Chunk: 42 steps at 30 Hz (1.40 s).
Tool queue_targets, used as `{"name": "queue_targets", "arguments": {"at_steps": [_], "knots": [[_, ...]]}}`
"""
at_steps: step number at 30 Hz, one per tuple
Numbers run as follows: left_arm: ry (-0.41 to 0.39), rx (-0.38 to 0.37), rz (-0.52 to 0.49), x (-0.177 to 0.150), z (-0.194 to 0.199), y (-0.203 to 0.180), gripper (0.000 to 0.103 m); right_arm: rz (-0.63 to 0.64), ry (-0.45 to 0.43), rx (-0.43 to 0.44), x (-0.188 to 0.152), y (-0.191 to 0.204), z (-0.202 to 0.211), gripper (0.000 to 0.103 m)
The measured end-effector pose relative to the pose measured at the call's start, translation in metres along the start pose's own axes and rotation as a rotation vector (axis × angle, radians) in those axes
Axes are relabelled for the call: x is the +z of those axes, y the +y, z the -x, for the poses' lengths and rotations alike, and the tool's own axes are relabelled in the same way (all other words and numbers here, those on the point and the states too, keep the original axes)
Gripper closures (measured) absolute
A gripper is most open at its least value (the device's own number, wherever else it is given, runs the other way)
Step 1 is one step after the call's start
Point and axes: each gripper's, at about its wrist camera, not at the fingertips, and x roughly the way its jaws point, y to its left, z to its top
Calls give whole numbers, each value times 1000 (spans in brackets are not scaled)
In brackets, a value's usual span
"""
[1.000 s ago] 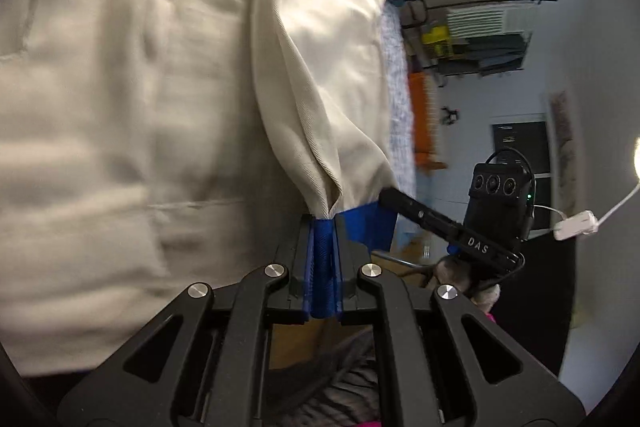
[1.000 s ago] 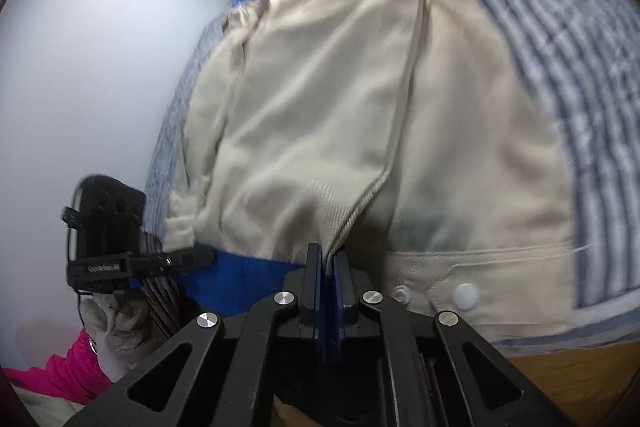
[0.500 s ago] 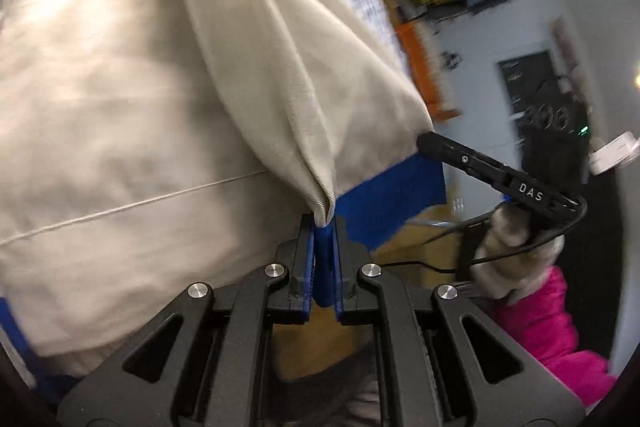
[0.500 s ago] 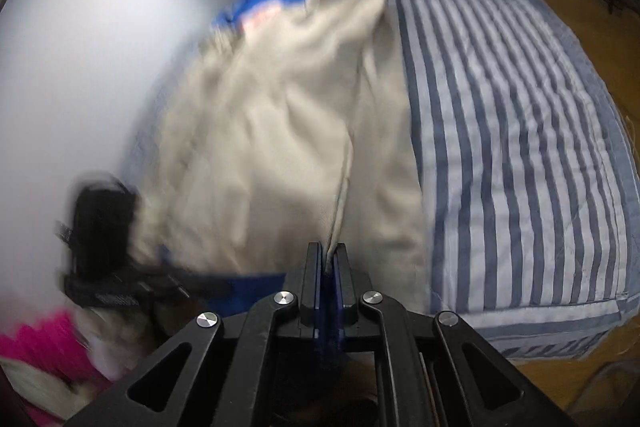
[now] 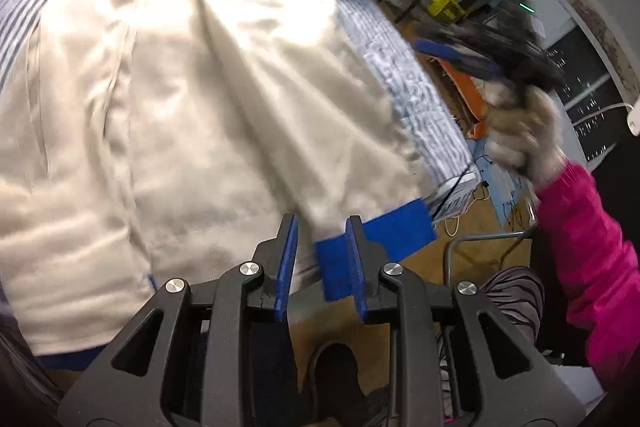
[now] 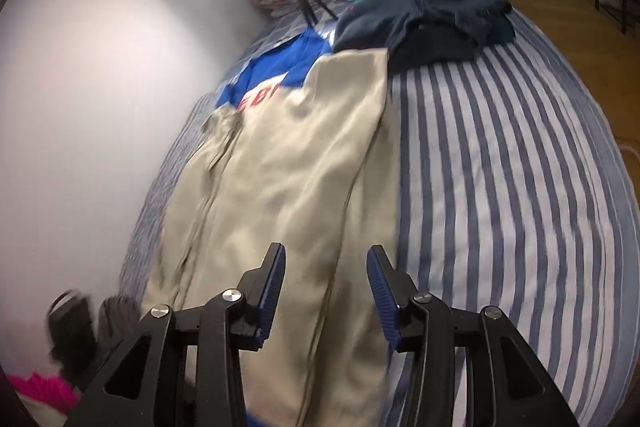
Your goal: Fold large clothes
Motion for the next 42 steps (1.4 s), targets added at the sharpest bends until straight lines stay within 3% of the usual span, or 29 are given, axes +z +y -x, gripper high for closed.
{"name": "queue_targets", "arguments": {"at_steps": [7,18,21,23,25,29,34,36,37,38,42], "knots": [[42,-86,-64,12,-49,-38,80,-29,-16,16,43,-21,-41,57],[119,-75,-119,5,-96,-59,80,-67,-1,18,69,-41,-91,53],[129,-67,-141,1,-101,-63,80,-86,8,32,72,-48,-101,65],[135,-69,-136,1,-105,-62,80,-91,6,41,73,-47,-103,87],[131,-82,-128,0,-104,-61,80,-46,-7,23,75,-36,-98,99],[128,-91,-140,-1,-101,-63,80,44,-33,-54,86,-15,-87,103],[134,-105,-140,2,-104,-64,80,16,-75,-66,106,-23,-74,103],[133,-101,-158,3,-105,-67,80,-41,-59,-43,111,-35,-76,93],[132,-100,-161,3,-105,-67,80,-69,-49,-22,110,-41,-79,61],[133,-102,-157,3,-106,-67,80,-85,-48,-14,108,-45,-82,42],[135,-102,-159,4,-107,-67,80,-94,4,-6,100,-50,-106,43]]}}
